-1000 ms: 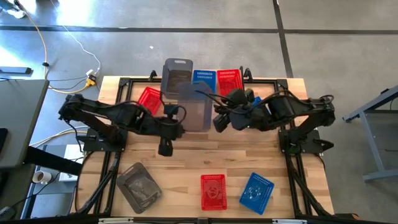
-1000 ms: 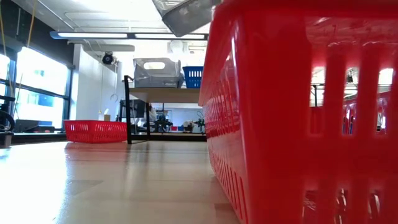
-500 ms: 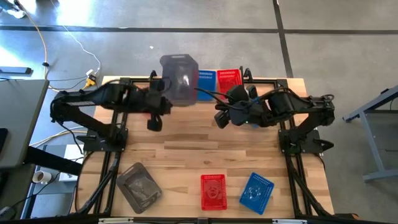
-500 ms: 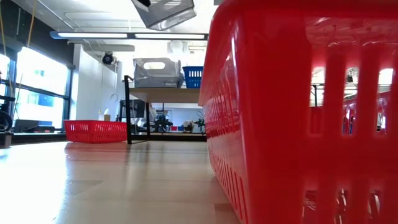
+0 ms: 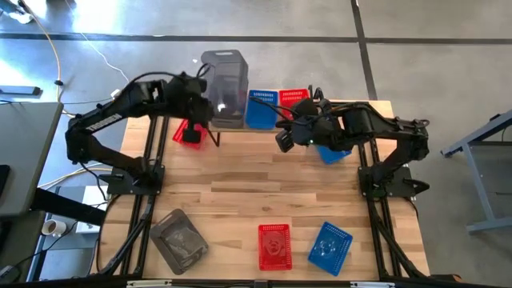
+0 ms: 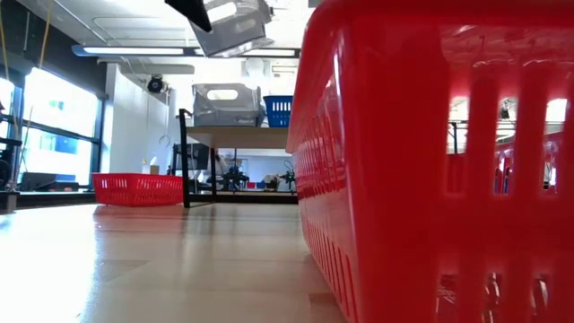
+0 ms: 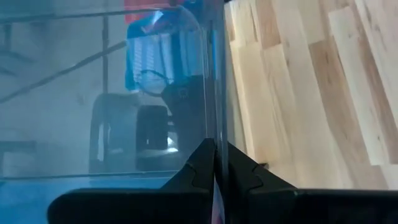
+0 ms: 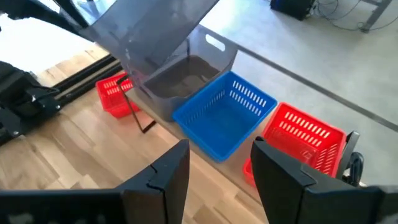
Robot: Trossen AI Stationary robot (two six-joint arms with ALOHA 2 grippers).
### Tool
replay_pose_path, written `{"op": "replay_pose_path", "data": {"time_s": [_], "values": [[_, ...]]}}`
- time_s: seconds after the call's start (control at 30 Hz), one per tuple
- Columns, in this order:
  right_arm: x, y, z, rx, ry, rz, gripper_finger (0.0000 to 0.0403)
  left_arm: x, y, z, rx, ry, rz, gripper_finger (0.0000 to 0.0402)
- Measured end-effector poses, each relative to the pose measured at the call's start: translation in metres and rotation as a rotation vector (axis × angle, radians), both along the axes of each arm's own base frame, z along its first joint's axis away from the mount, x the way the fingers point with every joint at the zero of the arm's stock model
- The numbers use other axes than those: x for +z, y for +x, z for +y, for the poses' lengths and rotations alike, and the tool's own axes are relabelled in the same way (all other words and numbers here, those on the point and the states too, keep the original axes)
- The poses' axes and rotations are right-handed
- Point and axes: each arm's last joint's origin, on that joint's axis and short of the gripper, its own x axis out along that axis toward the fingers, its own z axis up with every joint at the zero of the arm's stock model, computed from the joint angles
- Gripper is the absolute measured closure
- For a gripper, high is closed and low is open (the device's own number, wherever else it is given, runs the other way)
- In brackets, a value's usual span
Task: Stack baskets on shelf by color
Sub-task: Stack the right black bin on top of the black bin on the shelf
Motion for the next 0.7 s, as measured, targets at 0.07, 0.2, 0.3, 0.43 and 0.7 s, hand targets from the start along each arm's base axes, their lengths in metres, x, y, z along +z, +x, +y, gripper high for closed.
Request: {"op": "replay_pose_path", "data": {"time_s": [0.07,0.2,0.3,0.43,0.7], "values": [[0.0,0.0,-0.004,0.009,0.017,0.008,0.0247,-0.002,-0.002,0.008,-0.008,-0.008,0.011,0.0401],[-0.001,0.001,-0.011,0.016,0.035,0.02,0.0247,-0.007,-0.006,0.021,-0.012,-0.045,0.041,0.0401],[-0.001,0.001,-0.016,0.005,0.036,0.025,0.0247,-0.013,-0.006,0.029,-0.012,-0.083,0.082,0.0401],[-0.001,0.001,-0.022,0.002,0.027,0.043,0.0247,-0.021,-0.004,0.039,-0.006,-0.103,0.133,0.0402],[-0.002,0.0,-0.033,-0.025,0.021,0.057,0.0247,-0.031,-0.003,0.05,0.012,-0.139,0.182,0.0402]]}}
